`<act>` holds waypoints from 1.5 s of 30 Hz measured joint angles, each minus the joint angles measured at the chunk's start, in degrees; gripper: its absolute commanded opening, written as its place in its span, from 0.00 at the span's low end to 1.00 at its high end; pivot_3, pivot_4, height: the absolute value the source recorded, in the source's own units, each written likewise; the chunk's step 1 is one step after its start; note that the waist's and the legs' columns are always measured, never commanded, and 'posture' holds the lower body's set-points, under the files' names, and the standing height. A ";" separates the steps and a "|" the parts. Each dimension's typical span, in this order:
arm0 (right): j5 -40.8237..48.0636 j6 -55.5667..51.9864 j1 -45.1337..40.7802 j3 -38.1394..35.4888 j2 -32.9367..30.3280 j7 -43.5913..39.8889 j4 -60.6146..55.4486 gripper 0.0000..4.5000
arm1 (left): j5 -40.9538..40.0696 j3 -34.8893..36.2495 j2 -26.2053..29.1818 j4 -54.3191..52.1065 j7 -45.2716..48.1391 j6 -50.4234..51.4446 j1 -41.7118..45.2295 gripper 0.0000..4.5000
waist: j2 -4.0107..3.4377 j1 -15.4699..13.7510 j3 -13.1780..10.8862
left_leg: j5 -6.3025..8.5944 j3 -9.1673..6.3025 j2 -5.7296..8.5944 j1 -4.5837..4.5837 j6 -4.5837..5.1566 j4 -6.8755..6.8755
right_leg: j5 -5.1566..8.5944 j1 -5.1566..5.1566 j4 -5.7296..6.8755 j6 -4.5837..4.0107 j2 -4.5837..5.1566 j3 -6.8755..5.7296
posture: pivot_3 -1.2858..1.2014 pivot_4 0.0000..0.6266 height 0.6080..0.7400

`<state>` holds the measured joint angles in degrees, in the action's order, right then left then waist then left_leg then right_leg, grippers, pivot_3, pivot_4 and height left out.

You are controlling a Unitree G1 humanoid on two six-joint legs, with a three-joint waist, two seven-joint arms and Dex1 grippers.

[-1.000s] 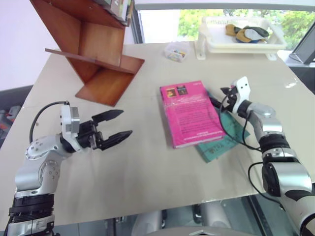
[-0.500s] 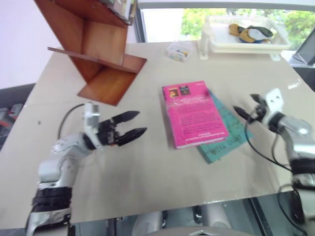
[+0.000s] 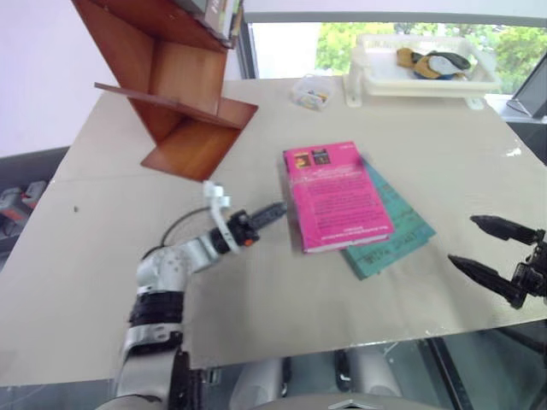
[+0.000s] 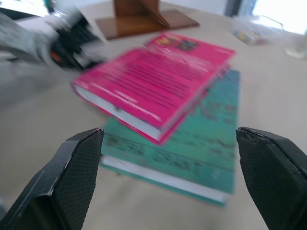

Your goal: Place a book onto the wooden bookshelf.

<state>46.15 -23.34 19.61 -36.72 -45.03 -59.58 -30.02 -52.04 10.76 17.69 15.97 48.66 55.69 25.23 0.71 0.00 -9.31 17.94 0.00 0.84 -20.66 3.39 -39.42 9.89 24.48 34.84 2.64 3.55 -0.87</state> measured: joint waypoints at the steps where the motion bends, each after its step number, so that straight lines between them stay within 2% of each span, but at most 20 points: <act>1: 0.55 -0.30 0.49 -0.50 0.02 0.11 -0.53 1.00 | -0.04 0.05 -0.28 0.76 -0.48 1.39 1.03 0.99 | 0.04 -0.07 0.03 | 0.00 0.00 0.00 0.00 0.00 0.00 | 0.00 0.00 -0.01 -0.02 0.00 -0.01 | 0.52 0.24 1.00; 4: 2.49 -1.22 2.40 -2.08 0.72 1.07 -1.92 1.00 | -1.06 3.30 -3.65 11.72 -3.26 4.56 7.98 0.99 | 0.00 -1.09 0.06 | -0.01 -0.07 0.09 -0.01 0.00 -0.01 | -0.04 -0.01 0.00 -0.08 0.03 -0.06 | 0.52 0.24 1.00; 11: 4.34 -1.57 4.88 -2.82 1.09 2.19 -4.19 1.00 | 0.73 5.75 -5.81 24.09 -3.56 4.77 15.41 0.99 | -0.08 -1.27 0.19 | -0.01 -0.11 0.12 0.12 0.00 -0.01 | 0.05 -0.21 -0.02 -0.09 0.08 -0.09 | 0.52 0.24 1.00; 14: 4.26 -1.46 5.34 -2.82 1.29 2.87 -5.13 1.00 | 2.34 5.57 -6.78 26.40 -2.36 4.37 16.93 0.82 | -0.09 -1.38 0.21 | -0.01 -0.14 0.12 0.11 0.00 -0.02 | 0.06 -0.21 -0.02 -0.08 0.07 -0.12 | 0.52 0.24 1.00; 17: 4.05 -1.41 5.86 -2.82 1.59 3.38 -5.52 1.00 | 3.71 5.08 -7.24 27.43 -0.69 3.94 17.62 0.53 | -0.10 -1.38 0.21 | -0.01 -0.15 0.12 0.08 -0.01 -0.02 | 0.04 -0.20 -0.04 -0.08 0.08 -0.13 | 0.52 0.24 1.00; 18: 4.03 -1.40 5.95 -2.82 1.66 3.52 -5.55 1.00 | 4.10 5.03 -7.31 27.57 -0.30 3.92 17.89 0.40 | -0.09 -1.37 0.20 | -0.01 -0.18 0.12 0.05 -0.01 -0.02 | 0.02 -0.19 -0.06 -0.11 0.08 -0.15 | 0.52 0.24 1.00; 21: 3.96 -1.31 5.93 -2.82 1.69 3.66 -5.55 1.00 | 4.61 5.16 -7.46 27.79 0.20 4.29 18.54 0.18 | -0.08 -1.39 0.19 | -0.01 -0.23 0.13 -0.01 -0.01 -0.02 | -0.08 -0.18 -0.12 -0.20 0.11 -0.21 | 0.52 0.24 1.00; 27: 3.34 -0.95 5.76 -2.51 1.77 3.65 -5.52 1.00 | 4.74 4.88 -7.67 22.65 0.30 5.26 18.56 0.17 | 0.04 -1.13 0.09 | -0.02 -0.24 0.11 -0.27 -0.03 0.00 | -0.11 0.05 -0.14 -0.23 0.12 -0.21 | 0.52 0.24 1.00; 33: 2.77 -0.09 4.76 -2.23 2.42 2.58 -3.05 1.00 | 4.62 4.41 -4.57 1.54 0.40 1.05 15.35 0.17 | 0.10 -0.90 0.02 | -0.18 -0.23 0.08 -0.35 -0.34 0.06 | -0.12 0.19 -0.14 -0.25 0.15 0.04 | 0.52 0.24 1.00; 35: 3.51 -0.03 3.53 -2.06 3.10 2.08 -1.11 1.00 | 5.81 3.83 -2.23 -4.64 1.41 -3.18 15.41 0.17 | 0.10 -0.92 0.02 | -0.18 -0.22 0.08 -0.34 -0.34 0.06 | -0.12 0.19 -0.16 -0.26 0.16 0.04 | 0.52 0.24 1.00; 37: 5.09 -0.06 1.95 -1.99 3.93 0.97 2.40 1.00 | 10.79 1.12 2.15 -10.58 4.58 -12.35 16.16 0.17 | 0.07 -0.95 0.04 | -0.18 -0.15 0.11 -0.31 -0.34 0.07 | -0.08 0.18 -0.17 -0.34 0.15 0.07 | 0.52 0.24 1.00; 41: 7.45 -0.72 -0.56 -1.96 4.01 -1.39 7.42 1.00 | 18.33 -3.93 7.43 -12.63 10.57 -24.92 17.58 0.17 | 0.14 -1.13 0.00 | -0.15 -0.11 0.15 -0.30 -0.28 0.06 | 0.00 0.14 -0.20 -0.47 0.12 0.03 | 0.52 0.24 1.00; 42: 9.07 -1.67 -1.74 -2.09 3.51 -2.54 9.77 1.00 | 21.96 -6.39 10.79 -12.60 13.46 -29.19 18.99 0.17 | 0.15 -1.05 -0.05 | -0.07 -0.07 0.16 -0.29 -0.13 0.06 | -0.01 0.14 -0.19 -0.47 0.09 0.01 | 0.52 0.24 1.00; 45: 12.36 -3.97 -4.03 -2.62 2.12 -4.81 13.75 1.00 | 28.71 -9.53 16.37 -12.24 17.93 -38.30 24.35 0.17 | 0.12 -0.99 -0.06 | -0.03 -0.04 0.15 -0.28 -0.05 0.07 | 0.00 0.15 -0.21 -0.47 0.08 0.01 | 0.52 0.24 1.00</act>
<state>58.51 -27.31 15.58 -39.34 -42.91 -64.40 -16.27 -23.34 1.23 34.07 3.73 66.58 17.39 49.58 0.83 -0.99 -9.37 17.91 -0.04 1.00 -20.94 3.35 -39.35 9.89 24.62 34.64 2.17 3.63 -0.86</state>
